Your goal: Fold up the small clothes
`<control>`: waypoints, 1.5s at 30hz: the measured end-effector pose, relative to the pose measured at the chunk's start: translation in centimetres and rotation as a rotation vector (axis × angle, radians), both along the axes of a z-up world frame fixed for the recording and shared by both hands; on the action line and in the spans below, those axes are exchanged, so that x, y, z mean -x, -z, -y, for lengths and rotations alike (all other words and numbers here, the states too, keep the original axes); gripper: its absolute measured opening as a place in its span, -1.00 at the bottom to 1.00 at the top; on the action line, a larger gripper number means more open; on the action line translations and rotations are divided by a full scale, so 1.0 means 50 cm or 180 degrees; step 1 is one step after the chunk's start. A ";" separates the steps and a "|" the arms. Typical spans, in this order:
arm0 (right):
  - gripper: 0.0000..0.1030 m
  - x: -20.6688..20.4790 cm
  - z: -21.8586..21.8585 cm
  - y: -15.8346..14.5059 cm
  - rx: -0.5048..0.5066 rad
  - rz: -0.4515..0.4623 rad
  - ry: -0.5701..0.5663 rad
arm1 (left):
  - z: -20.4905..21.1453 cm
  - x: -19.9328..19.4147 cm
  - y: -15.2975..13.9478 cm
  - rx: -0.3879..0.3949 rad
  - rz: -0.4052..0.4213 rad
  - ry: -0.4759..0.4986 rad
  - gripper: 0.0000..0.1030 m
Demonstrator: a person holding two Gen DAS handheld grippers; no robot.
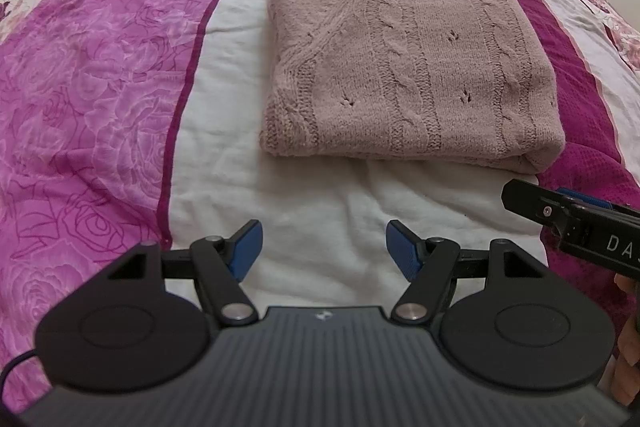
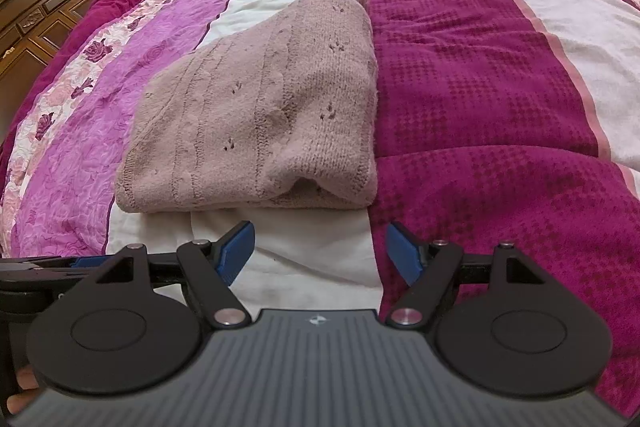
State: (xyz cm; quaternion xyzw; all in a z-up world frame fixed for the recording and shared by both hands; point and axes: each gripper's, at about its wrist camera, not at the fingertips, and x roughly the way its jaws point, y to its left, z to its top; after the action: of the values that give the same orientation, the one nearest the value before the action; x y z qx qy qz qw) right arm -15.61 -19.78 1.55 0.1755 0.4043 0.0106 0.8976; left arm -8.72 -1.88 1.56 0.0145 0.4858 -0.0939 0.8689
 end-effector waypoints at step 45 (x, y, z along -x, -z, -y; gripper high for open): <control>0.52 -0.001 0.002 0.008 -0.0038 -0.0019 0.0011 | 0.000 0.000 0.000 -0.0040 -0.0015 -0.0029 0.35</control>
State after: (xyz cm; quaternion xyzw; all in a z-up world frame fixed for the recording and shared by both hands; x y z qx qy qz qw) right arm -15.57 -19.87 1.14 0.1816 0.4066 0.0110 0.8953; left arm -8.71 -1.87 1.55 0.0175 0.4884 -0.0869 0.8681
